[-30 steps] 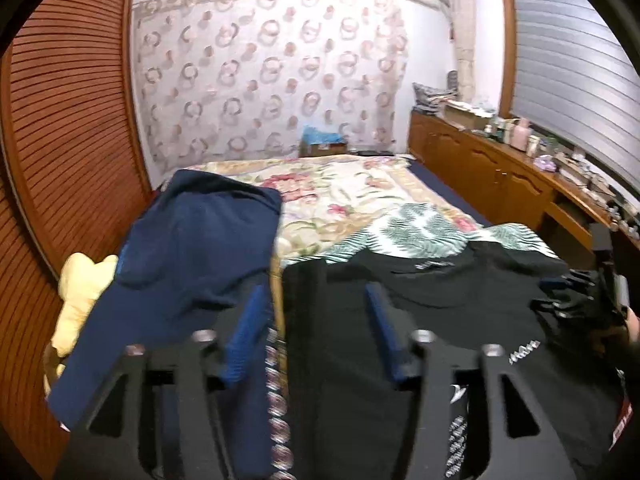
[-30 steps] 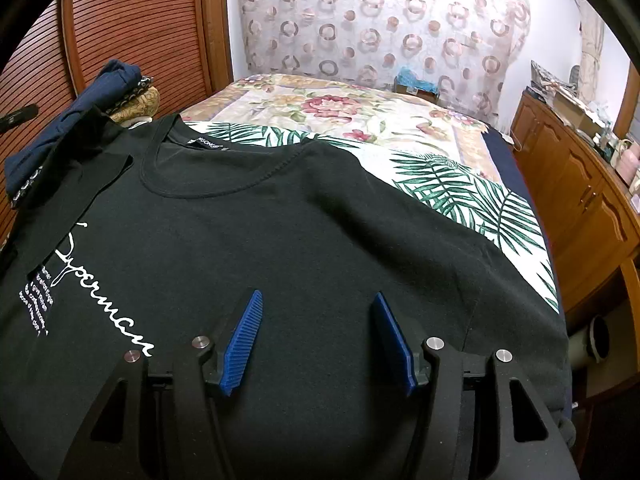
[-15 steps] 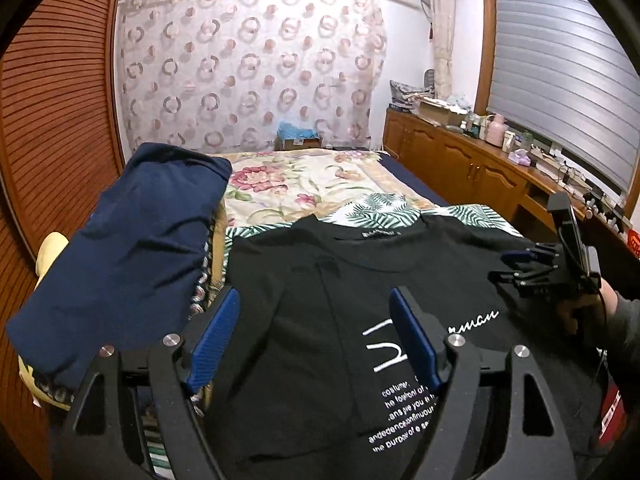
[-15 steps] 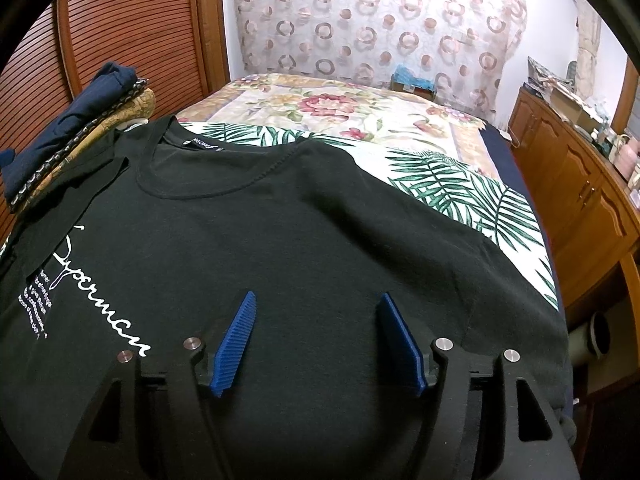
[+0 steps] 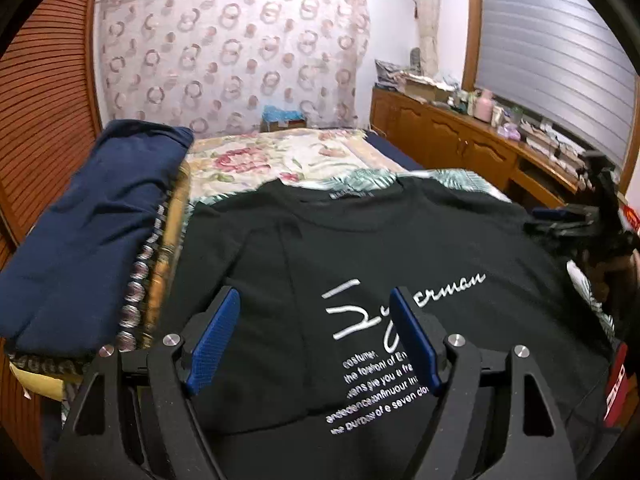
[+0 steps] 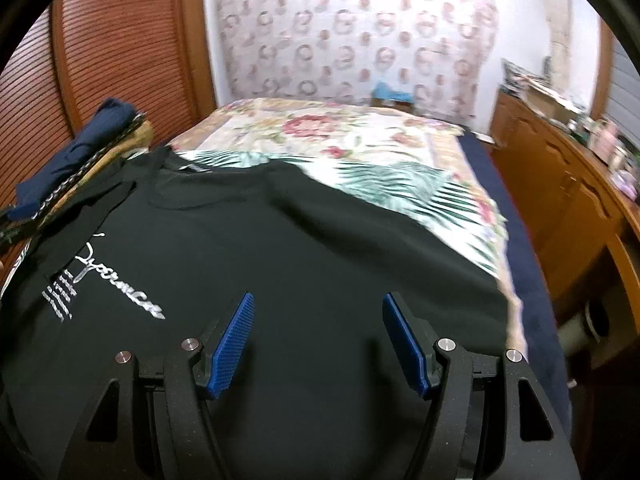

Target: Fold small clothes

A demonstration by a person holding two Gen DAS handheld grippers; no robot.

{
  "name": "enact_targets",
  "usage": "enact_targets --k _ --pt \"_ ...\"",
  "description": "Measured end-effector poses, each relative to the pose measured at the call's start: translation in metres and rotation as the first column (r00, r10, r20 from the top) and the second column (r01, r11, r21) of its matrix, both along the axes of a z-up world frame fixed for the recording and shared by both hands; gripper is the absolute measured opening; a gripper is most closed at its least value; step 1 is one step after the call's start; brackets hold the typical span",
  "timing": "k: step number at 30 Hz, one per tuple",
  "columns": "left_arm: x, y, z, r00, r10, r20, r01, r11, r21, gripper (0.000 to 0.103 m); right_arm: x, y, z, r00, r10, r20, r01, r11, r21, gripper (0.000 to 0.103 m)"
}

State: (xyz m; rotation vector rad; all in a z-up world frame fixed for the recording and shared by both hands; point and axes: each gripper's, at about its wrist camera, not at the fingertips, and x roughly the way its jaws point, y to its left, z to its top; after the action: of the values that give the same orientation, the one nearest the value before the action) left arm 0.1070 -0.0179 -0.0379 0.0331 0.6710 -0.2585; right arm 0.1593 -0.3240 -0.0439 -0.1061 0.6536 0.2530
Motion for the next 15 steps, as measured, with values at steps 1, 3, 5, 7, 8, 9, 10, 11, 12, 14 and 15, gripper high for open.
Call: enact_targets --k 1,3,5,7,8,9,10,11,12,14,15 --pt "0.001 -0.003 -0.003 1.0 -0.007 -0.008 0.007 1.0 0.007 0.078 -0.005 -0.011 -0.001 1.0 -0.021 -0.004 0.021 1.0 -0.001 0.069" --pt "0.002 -0.008 -0.007 1.0 -0.019 -0.022 0.019 1.0 0.017 0.078 -0.015 -0.032 -0.006 0.998 -0.058 -0.016 0.058 0.998 0.003 0.069" --pt "0.005 -0.013 -0.014 0.998 -0.036 -0.052 0.038 0.999 0.029 0.078 -0.021 -0.048 -0.011 0.996 -0.084 -0.037 0.085 0.996 0.014 0.069" --pt "0.007 -0.019 -0.019 0.996 -0.055 -0.074 0.058 0.997 0.042 0.078 -0.028 -0.065 -0.017 0.991 -0.118 -0.056 0.12 0.993 0.02 0.068" --pt "0.009 -0.02 -0.021 0.995 -0.059 -0.081 0.063 0.997 0.049 0.078 -0.03 -0.069 -0.018 0.99 -0.128 -0.061 0.129 0.991 0.022 0.068" --pt "0.009 -0.022 -0.023 0.994 -0.064 -0.09 0.069 0.996 0.057 0.078 -0.032 -0.072 -0.018 0.989 -0.135 -0.065 0.137 0.99 0.024 0.068" --pt "0.01 -0.024 -0.025 0.993 -0.069 -0.098 0.075 0.995 0.062 0.078 -0.036 -0.078 -0.02 0.987 -0.145 -0.071 0.148 0.989 0.03 0.068" --pt "0.011 -0.025 -0.026 0.991 -0.074 -0.109 0.082 0.995 0.065 0.078 -0.036 -0.08 -0.02 0.985 -0.153 -0.075 0.155 0.987 0.033 0.068" --pt "0.012 -0.026 -0.028 0.99 -0.077 -0.119 0.085 0.994 0.068 0.078 -0.038 -0.084 -0.021 0.983 -0.163 -0.08 0.166 0.985 0.041 0.068" --pt "0.015 -0.028 -0.033 0.986 -0.081 -0.148 0.092 0.993 0.069 0.078 -0.041 -0.089 -0.02 0.981 -0.172 -0.09 0.178 0.982 0.06 0.068" --pt "0.016 -0.028 -0.035 0.983 -0.083 -0.162 0.096 0.993 0.069 0.078 -0.042 -0.091 -0.021 0.98 -0.177 -0.094 0.184 0.98 0.069 0.068"
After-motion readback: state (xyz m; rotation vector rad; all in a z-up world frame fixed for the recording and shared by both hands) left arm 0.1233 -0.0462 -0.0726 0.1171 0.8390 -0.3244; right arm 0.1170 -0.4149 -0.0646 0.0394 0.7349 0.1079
